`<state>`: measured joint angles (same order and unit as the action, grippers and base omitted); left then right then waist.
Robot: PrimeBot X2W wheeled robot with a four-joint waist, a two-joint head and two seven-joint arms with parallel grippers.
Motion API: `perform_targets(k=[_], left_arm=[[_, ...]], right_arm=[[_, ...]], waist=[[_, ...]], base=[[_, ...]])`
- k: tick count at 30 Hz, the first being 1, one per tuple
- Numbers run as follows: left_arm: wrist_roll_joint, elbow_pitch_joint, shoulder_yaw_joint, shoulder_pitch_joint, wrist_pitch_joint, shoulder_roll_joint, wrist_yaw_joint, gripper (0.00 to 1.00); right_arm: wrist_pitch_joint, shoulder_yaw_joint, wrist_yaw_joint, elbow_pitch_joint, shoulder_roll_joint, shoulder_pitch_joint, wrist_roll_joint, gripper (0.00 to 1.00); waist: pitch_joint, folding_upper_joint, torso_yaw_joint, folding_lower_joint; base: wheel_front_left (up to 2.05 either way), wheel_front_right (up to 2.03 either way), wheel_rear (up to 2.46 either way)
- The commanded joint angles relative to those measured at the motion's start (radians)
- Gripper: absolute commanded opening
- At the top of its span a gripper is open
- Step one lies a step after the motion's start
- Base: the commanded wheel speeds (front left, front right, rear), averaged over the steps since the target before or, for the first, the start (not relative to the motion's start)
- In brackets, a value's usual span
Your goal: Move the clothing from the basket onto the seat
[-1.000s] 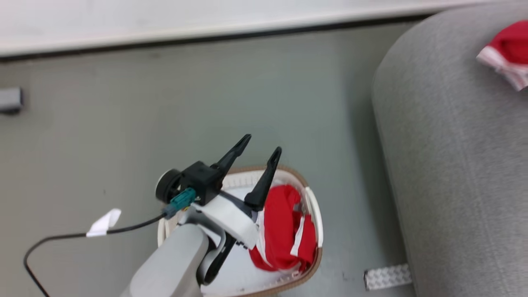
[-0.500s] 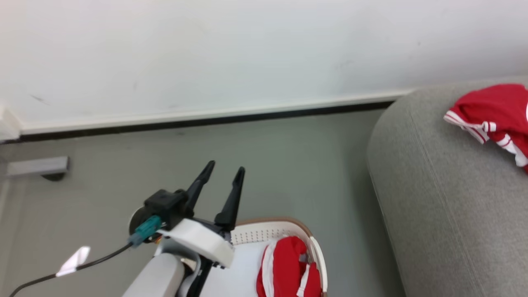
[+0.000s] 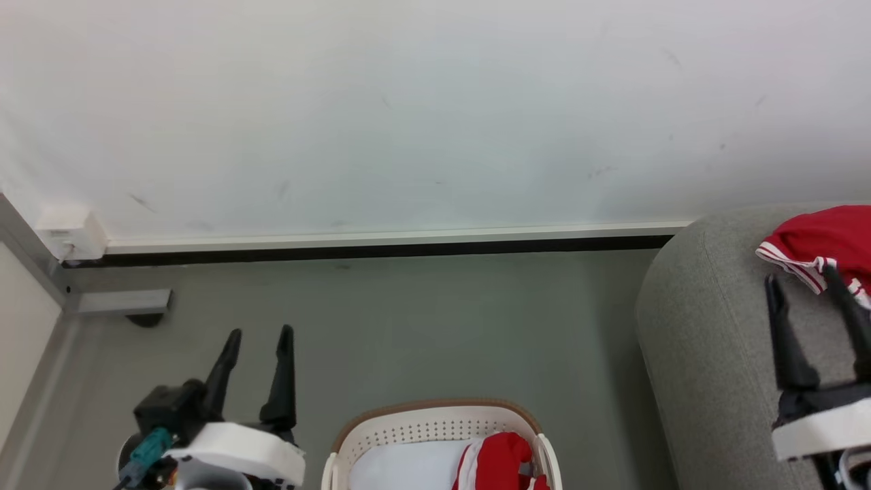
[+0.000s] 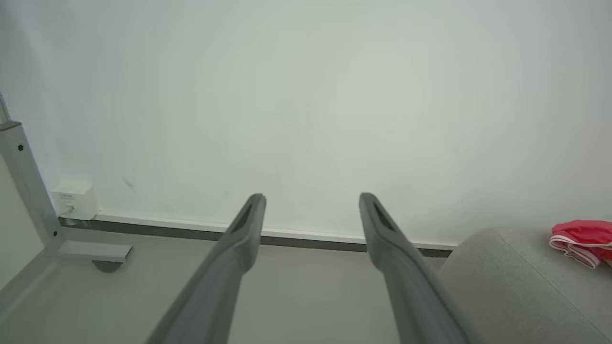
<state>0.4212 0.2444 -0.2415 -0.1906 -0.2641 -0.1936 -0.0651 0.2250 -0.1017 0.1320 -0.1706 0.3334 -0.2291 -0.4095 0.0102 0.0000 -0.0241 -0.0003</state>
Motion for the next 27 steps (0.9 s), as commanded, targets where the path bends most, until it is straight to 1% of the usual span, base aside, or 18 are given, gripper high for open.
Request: perform_targets(k=[1,3,7,11,13,16,21,27], left_arm=[[-0.015,-0.012,0.012,0.024,0.000,0.008,-0.001,1.00],[-0.017,-0.018,0.040,0.051,0.000,0.018,0.006,1.00],[-0.050,-0.031,0.099,0.095,0.000,0.049,0.023,1.00],[-0.097,-0.054,0.167,0.128,0.000,0.083,0.034,1.00],[-0.143,-0.058,0.182,0.143,0.000,0.093,0.044,1.00],[-0.166,-0.059,0.206,0.147,0.000,0.111,0.060,1.00],[-0.195,-0.056,0.231,0.137,0.000,0.131,0.084,1.00],[-0.205,-0.042,0.249,0.132,0.000,0.138,0.103,1.00]], right_arm=[[0.012,0.002,-0.003,0.001,-0.020,0.037,0.015,1.00],[0.027,0.004,-0.003,-0.007,-0.076,0.083,0.025,1.00],[0.040,-0.021,-0.003,-0.048,-0.149,0.144,0.035,1.00],[0.040,-0.052,-0.002,-0.065,-0.193,0.168,0.062,1.00],[0.040,-0.064,-0.003,-0.070,-0.200,0.175,0.071,1.00],[0.040,-0.073,-0.002,-0.066,-0.213,0.165,0.079,1.00],[0.040,-0.070,-0.003,-0.063,-0.205,0.149,0.081,1.00],[0.041,-0.068,-0.003,-0.062,-0.205,0.142,0.084,1.00]], waist=[[-0.007,0.0000,0.004,0.0003],[-0.011,0.0000,0.004,0.0003],[-0.017,0.0000,-0.002,0.0003],[-0.016,0.0000,-0.001,0.0003],[-0.016,0.0000,0.001,0.0003],[-0.013,0.0000,0.005,0.0003],[-0.011,0.0000,0.013,0.0003],[-0.008,0.0000,0.014,0.0003]], base=[[0.00,0.00,0.00],[0.00,0.00,0.00],[0.00,0.00,0.00],[0.00,0.00,0.00],[0.00,0.00,0.00],[0.00,0.00,0.00],[0.00,0.00,0.00],[0.00,0.00,0.00]])
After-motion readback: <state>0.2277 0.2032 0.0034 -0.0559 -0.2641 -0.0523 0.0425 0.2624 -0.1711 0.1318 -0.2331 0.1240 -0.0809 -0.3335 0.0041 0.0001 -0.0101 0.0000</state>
